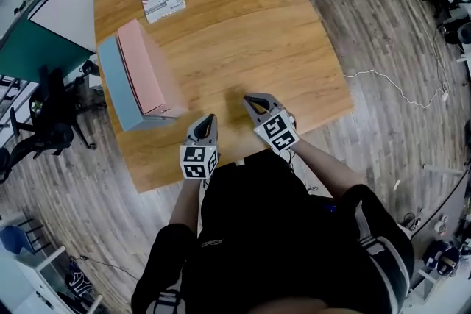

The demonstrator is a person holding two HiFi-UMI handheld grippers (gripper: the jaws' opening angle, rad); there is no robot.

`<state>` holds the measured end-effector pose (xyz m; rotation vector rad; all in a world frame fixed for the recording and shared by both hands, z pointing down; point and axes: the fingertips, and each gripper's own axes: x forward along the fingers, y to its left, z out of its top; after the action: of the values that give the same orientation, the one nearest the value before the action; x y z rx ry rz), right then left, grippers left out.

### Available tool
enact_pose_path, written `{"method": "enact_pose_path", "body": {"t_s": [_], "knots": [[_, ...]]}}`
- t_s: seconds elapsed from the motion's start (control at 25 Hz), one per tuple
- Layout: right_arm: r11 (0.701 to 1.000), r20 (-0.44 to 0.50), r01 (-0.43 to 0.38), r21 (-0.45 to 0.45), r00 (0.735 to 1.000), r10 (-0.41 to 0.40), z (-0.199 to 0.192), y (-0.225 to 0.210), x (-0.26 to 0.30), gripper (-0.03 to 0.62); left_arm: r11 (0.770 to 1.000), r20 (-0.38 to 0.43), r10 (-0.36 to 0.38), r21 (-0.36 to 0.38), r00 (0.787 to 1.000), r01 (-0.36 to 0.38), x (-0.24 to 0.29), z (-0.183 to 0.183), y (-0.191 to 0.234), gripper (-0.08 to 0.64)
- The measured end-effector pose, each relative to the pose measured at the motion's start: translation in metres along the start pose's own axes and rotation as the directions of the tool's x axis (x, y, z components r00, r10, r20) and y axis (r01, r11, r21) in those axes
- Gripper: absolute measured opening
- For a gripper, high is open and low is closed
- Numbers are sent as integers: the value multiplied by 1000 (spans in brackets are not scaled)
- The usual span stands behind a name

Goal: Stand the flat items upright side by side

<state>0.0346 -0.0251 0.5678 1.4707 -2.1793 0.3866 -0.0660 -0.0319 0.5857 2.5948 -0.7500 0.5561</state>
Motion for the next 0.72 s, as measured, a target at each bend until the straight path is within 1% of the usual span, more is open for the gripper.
{"method": "enact_pose_path", "body": {"t_s": [0.08, 0.16, 0.24, 0.28, 0.36, 0.44, 0.52, 0.6, 0.64, 0.72], "knots": [[998, 35, 59, 6, 998, -59, 10, -21, -3, 6, 1000, 47, -25, 5, 999, 25, 24, 30, -4, -2], [994, 85, 108, 19, 990, -109, 23, -37, -13, 6, 999, 97, -32, -3, 995, 33, 37, 60, -10, -3], [987, 150, 160, 29, 975, -163, 42, -53, -30, 6, 1000, 154, -21, 7, 988, 21, 44, 95, -20, -3], [981, 190, 193, 31, 962, -196, 56, -64, -40, 5, 1000, 190, -14, 25, 982, 10, 47, 117, -24, -3], [963, 278, 269, 37, 922, -268, 89, -88, -64, 6, 997, 267, -3, 74, 964, -18, 50, 166, -33, -3], [938, 364, 345, 47, 868, -337, 125, -111, -90, 5, 991, 346, 0, 123, 938, -45, 48, 214, -43, -3], [910, 434, 409, 66, 810, -395, 158, -132, -117, 5, 985, 418, -3, 158, 909, -70, 39, 255, -55, -3], [888, 485, 447, 104, 757, -438, 181, -148, -142, 5, 978, 465, 3, 183, 885, -100, 29, 281, -67, -3], [880, 504, 458, 124, 735, -453, 190, -154, -154, 5, 974, 478, 8, 195, 878, -115, 24, 289, -74, -3], [870, 530, 468, 154, 704, -473, 202, -160, -173, 5, 967, 495, 10, 215, 869, -134, 16, 298, -84, -3]]}}
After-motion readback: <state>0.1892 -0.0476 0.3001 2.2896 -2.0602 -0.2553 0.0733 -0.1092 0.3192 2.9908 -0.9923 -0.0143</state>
